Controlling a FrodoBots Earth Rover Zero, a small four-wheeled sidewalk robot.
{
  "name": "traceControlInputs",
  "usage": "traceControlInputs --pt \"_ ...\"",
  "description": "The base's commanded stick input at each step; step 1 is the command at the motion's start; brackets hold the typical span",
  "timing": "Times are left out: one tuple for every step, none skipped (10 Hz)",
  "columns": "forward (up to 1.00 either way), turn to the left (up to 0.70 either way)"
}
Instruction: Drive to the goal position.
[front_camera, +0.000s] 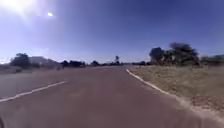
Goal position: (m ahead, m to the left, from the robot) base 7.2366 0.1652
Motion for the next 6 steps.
traceControlInputs --pt "1.0 -0.15" --pt "1.0 0.0" --pt "1.0 0.0" --pt "1.0 0.0" --pt "1.0 0.0" --pt "1.0 0.0"
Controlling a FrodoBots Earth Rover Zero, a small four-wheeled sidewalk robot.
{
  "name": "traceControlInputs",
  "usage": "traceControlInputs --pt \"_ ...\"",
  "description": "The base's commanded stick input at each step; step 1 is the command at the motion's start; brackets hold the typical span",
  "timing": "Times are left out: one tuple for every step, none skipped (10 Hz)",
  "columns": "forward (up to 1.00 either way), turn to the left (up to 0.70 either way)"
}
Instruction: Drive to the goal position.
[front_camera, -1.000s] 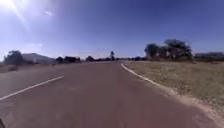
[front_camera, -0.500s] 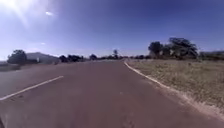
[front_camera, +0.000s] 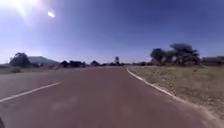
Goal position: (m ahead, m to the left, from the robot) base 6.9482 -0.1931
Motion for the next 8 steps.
traceControlInputs --pt "1.0 0.0" --pt "1.0 0.0" --pt "1.0 0.0" --pt "1.0 0.0" --pt "1.0 0.0" --pt "1.0 0.0" --pt "1.0 -0.32" --pt "1.0 -0.19"
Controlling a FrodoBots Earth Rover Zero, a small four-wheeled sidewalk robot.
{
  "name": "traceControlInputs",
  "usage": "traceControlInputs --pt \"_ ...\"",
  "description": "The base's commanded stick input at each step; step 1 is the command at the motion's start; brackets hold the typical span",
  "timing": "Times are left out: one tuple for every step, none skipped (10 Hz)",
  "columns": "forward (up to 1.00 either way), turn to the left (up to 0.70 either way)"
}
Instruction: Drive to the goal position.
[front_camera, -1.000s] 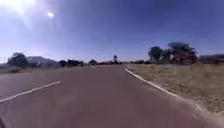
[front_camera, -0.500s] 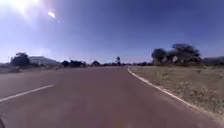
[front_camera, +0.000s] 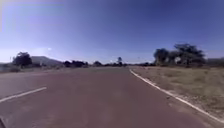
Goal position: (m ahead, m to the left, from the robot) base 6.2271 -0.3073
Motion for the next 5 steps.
traceControlInputs --pt "1.0 -0.09" --pt "1.0 -0.03" --pt "1.0 -0.27" --pt "1.0 -0.07" --pt "1.0 -0.04"
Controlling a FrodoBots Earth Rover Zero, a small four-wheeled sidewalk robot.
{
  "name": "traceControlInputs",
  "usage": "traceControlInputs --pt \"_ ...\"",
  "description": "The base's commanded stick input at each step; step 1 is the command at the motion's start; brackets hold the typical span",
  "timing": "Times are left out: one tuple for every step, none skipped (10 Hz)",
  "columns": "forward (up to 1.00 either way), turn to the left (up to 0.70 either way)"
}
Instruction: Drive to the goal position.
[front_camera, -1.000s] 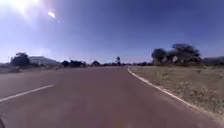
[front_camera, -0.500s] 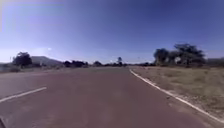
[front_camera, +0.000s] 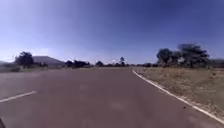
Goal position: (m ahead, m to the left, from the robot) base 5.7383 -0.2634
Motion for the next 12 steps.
traceControlInputs --pt "1.0 -0.1" --pt "1.0 -0.07" --pt "1.0 -0.01" --pt "1.0 -0.16" --pt "1.0 -0.36" --pt "1.0 -0.19" --pt "1.0 -0.22" --pt "1.0 -0.27" --pt "1.0 -0.32" --pt "1.0 -0.15" --pt "1.0 0.0" --pt "1.0 0.0"
